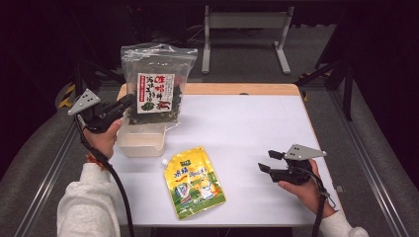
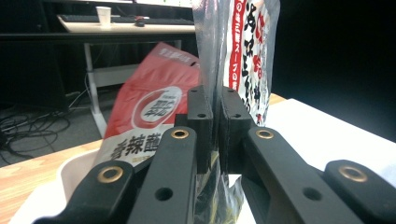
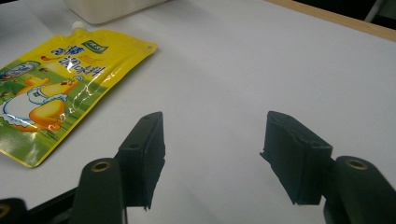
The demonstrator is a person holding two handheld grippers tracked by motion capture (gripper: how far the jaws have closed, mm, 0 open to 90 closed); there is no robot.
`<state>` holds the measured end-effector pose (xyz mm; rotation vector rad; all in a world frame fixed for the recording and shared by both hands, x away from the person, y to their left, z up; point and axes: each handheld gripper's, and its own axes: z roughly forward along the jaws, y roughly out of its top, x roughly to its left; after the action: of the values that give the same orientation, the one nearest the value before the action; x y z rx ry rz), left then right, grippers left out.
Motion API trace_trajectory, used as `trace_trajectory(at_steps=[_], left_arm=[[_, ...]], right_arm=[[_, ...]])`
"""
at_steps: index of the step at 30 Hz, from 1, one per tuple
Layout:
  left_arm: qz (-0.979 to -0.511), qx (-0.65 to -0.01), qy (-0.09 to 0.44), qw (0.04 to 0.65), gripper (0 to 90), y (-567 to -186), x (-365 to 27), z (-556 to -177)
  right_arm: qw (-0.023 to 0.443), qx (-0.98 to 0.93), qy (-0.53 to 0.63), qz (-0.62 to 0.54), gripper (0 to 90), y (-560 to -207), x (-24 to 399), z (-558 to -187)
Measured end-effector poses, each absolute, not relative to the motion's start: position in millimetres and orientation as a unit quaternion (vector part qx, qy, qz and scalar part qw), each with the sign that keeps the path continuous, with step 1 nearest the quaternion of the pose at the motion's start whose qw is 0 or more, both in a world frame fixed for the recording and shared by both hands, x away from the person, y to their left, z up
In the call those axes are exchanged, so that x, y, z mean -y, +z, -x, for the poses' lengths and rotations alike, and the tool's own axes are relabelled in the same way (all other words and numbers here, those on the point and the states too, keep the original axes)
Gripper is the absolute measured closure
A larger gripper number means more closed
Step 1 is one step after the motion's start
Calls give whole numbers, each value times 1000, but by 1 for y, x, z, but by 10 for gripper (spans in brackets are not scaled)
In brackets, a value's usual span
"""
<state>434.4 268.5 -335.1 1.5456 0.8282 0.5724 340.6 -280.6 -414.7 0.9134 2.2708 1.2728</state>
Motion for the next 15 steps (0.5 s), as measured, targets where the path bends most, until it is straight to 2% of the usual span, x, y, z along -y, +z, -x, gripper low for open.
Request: trace_trajectory(at_steps=[15], left_arm=[[-638, -393, 287, 597, 860, -343, -294, -450]], right_arm=[[181, -815, 446, -323, 372, -423, 278, -335]])
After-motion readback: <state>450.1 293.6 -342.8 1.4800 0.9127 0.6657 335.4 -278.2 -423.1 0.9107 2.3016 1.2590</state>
